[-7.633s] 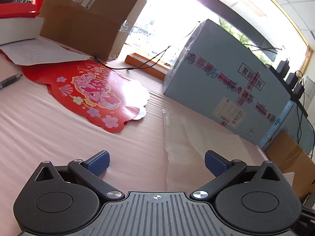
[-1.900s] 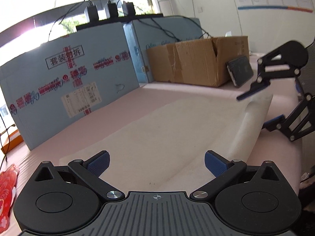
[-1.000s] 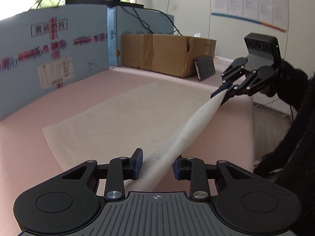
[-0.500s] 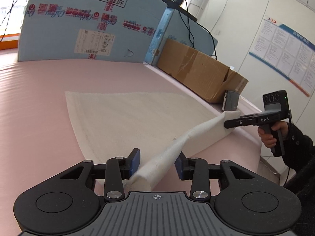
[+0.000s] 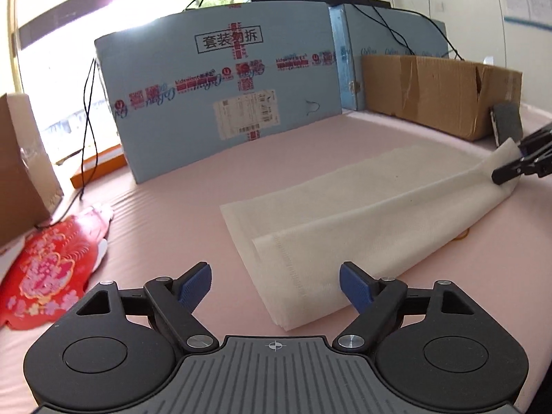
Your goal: Fold shopping bag
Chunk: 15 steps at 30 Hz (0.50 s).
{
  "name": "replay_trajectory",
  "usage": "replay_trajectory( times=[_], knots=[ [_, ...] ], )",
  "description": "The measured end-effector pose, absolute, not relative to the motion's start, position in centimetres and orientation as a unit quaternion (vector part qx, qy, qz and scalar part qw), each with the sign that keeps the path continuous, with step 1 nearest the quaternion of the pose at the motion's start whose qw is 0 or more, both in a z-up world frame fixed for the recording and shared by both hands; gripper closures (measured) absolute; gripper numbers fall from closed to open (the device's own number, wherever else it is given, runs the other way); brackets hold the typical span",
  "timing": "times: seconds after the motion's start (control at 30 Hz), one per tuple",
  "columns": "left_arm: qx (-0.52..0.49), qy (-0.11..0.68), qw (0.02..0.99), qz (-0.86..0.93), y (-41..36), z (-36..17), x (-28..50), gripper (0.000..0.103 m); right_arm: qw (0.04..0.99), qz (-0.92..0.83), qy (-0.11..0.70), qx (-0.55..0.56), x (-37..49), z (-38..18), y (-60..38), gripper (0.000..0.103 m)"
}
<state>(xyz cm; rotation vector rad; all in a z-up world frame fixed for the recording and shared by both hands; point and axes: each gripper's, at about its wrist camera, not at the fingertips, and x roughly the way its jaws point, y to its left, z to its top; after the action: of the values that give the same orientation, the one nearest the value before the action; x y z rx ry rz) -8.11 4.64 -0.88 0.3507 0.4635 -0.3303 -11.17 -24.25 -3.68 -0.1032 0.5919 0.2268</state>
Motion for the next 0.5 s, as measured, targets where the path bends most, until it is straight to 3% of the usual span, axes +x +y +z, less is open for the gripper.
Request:
replay_trajectory(
  times=[0.27,0.4,0.5],
  knots=[
    [0.211,0.116,0.95,-0.2,0.3,1.3,-9.1,0.019,0.952,0.106,0.275,-0.087,-11.3,-4.1,-23.1,0.068],
    [0.223,0.118,0.942,-0.223,-1.8,1.0,-7.9,0.02,0.952,0.11,0.271,-0.092,-11.0,-4.2,-22.9,0.068],
    [0.249,0.171,0.928,-0.22,-2.6,-0.7,-6.5,0.02,0.952,0.11,0.271,-0.088,-11.0,-4.3,-22.9,0.067]
  ],
)
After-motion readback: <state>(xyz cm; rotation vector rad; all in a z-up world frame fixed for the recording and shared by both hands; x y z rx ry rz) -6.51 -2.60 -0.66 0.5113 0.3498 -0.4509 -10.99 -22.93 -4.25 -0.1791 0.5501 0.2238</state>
